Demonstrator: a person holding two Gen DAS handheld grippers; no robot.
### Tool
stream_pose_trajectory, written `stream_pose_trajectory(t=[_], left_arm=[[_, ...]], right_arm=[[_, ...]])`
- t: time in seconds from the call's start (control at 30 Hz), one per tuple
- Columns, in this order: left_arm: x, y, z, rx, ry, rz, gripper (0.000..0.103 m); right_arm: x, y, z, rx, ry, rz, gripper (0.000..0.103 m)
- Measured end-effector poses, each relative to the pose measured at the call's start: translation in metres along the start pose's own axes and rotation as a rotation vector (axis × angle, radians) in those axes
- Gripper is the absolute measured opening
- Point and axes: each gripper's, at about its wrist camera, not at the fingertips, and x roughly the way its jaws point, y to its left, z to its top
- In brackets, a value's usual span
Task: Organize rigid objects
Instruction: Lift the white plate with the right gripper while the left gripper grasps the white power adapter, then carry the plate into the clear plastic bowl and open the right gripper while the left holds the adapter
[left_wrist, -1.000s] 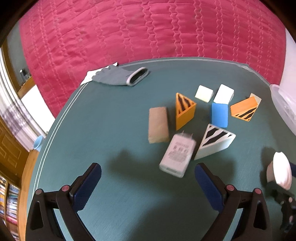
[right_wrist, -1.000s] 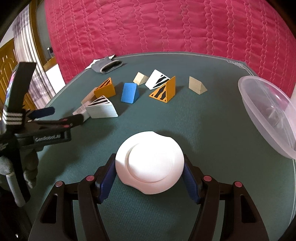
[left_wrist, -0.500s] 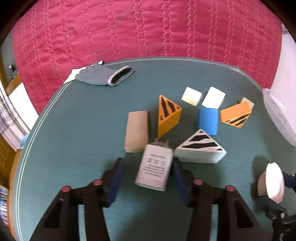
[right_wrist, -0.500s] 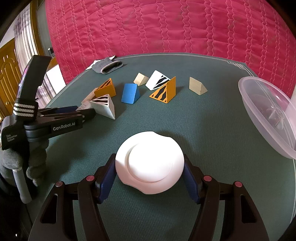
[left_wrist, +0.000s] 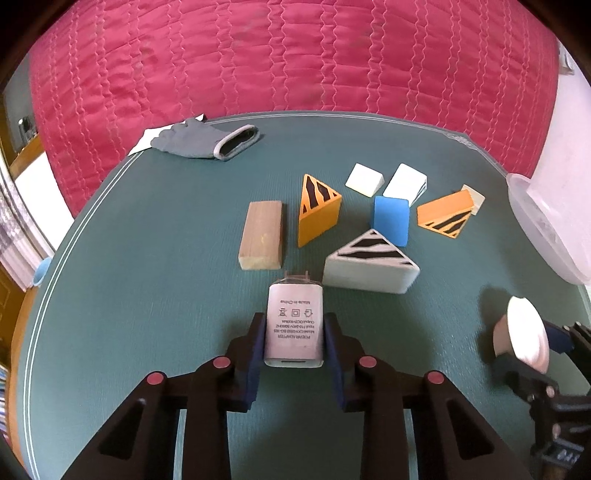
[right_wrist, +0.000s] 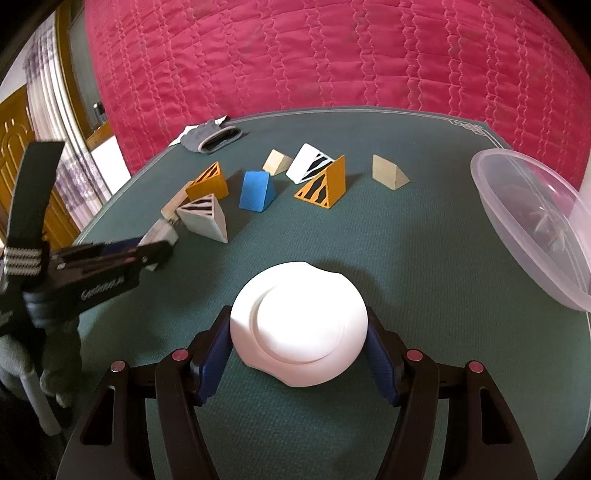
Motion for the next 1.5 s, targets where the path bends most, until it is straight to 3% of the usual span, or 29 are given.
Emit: stream_pose_trajectory(t=[0.53,0.93,1.4,1.5], left_arm=[[-0.025,-0.013,-0.004,-0.002,-0.021,-0.029,0.032],[-0.035,-0.034,0.001,0.038,-0.042,-0.052,0.032],[-0.048,-0.068,0.012,0.095,-0.076,-0.08,0.032],[-0.049,-0.074,0.014,0.105,-0.08,-0.088,0.032]], right_arm=[[-0.036,-0.034,0.022,0.097,-0.137,-0.068,0.067],[-0.082,-0.121,0.042,0.295,-0.276,-0.264,0.067],[-0.081,-0.194,0.039,0.41,-0.293,-0.491,0.067],[-0.08,-0.204,0.035,0.441,-0.296,-0.494,0.067]])
